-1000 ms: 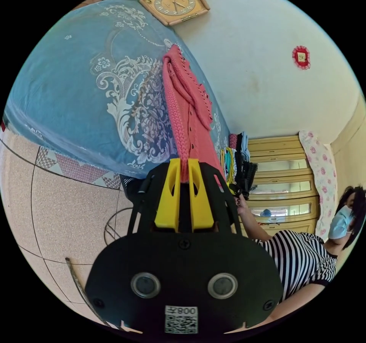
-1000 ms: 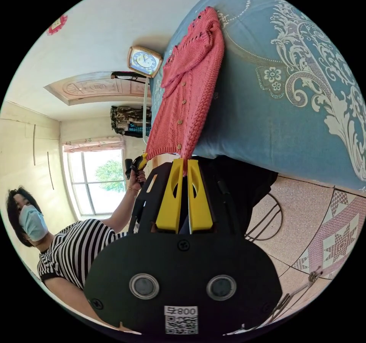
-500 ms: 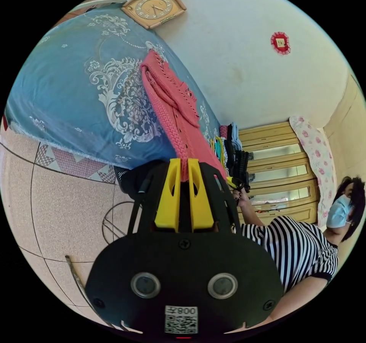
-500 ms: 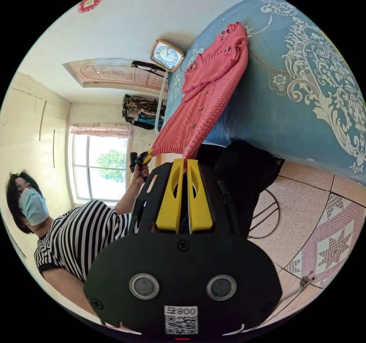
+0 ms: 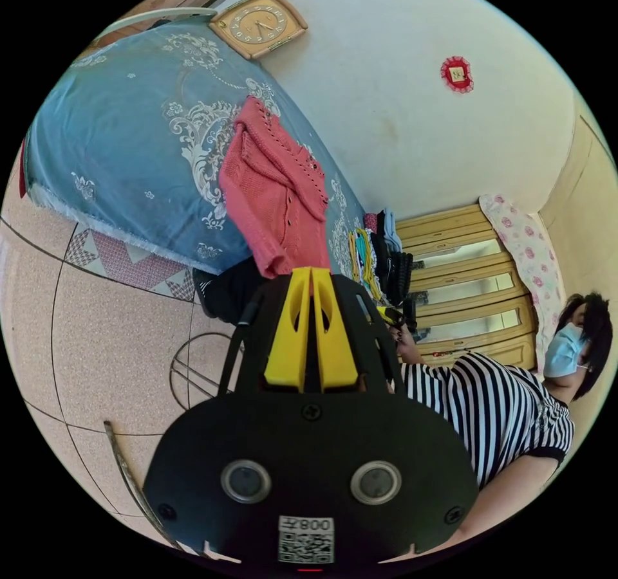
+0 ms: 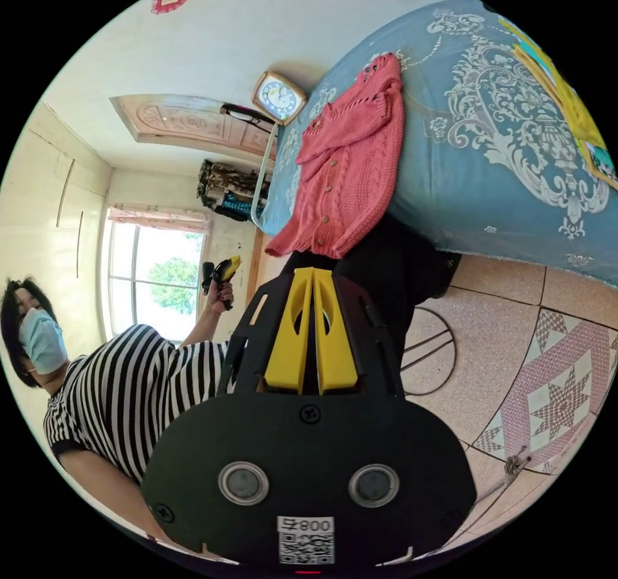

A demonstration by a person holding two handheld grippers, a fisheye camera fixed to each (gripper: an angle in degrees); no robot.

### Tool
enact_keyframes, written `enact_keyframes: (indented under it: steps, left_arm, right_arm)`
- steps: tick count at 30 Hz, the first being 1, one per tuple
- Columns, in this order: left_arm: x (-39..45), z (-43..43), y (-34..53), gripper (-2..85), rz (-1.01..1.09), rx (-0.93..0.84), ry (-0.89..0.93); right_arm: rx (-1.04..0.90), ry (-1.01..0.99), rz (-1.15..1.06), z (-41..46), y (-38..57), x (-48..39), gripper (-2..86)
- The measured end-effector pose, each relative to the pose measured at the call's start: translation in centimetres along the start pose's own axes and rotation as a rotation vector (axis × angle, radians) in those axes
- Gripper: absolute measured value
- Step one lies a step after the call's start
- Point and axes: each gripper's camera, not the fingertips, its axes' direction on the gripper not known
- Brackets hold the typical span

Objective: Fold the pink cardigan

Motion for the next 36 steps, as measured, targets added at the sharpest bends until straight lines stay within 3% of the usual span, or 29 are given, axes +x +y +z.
enact_keyframes:
  steps: [4,9,15,20,27,36]
  left_arm:
    - [-0.4,-1.0,0.2,2.0,-0.002,0.016,-0.036]
    - [-3.6,-0.4,-0.1,9.4,-0.080,0.015,-0.041]
    - [-10.9,3.3,0.4,13.6,-0.289,-0.036,0.065]
    - [-16.2,4.2,2.5,14.5,-0.455,0.065,0.194]
    - [-19.4,4.0,3.7,15.0,-0.499,0.086,0.203]
    - [-20.8,3.9,4.3,12.2,-0.442,0.120,0.366]
  right_arm:
    - [0.063,0.031,0.033,0.5,-0.6,1.5,3.8]
    - [0.028,0.060,0.065,3.6,-2.6,2.0,7.4]
    - [-0.041,0.014,0.166,7.0,-4.8,3.3,8.5]
    - [-0.056,-0.018,0.219,8.0,-5.2,3.5,8.7]
    - [-0.042,-0.030,0.278,8.6,-5.3,3.4,8.7]
    - [-0.049,0.025,0.299,9.0,-6.2,2.5,9.3]
